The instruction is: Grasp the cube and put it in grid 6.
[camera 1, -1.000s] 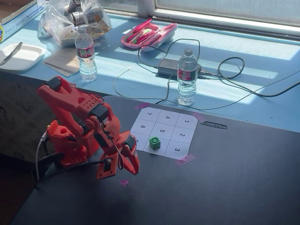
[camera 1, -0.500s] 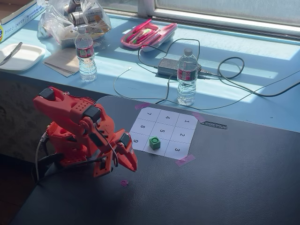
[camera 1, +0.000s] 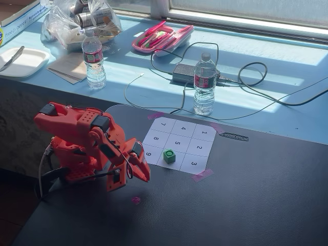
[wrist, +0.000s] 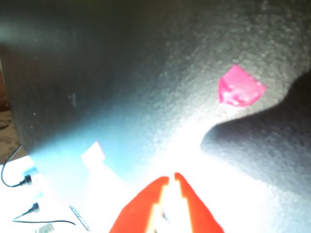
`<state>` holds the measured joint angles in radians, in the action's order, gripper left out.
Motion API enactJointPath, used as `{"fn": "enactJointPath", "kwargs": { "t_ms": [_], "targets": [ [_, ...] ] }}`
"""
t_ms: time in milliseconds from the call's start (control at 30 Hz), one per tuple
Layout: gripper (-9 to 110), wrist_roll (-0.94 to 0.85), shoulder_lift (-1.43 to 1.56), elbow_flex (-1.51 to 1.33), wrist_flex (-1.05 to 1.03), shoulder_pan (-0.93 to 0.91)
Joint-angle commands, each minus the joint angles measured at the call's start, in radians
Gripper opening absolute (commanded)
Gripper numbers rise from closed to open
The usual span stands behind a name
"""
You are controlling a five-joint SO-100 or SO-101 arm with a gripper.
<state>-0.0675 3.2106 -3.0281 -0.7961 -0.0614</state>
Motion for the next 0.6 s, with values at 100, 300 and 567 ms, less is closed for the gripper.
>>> {"fn": "enactJointPath", "kwargs": {
  "t_ms": [100,300,567],
  "targets": [
    [0,-0.003,0.063,-0.029,-0.075,0.021],
    [0,-0.005,0.091,-0.034,-0.144,0.023],
    [0,-0.009,0.091,-0.046,-0.155,0.029]
  ]
}}
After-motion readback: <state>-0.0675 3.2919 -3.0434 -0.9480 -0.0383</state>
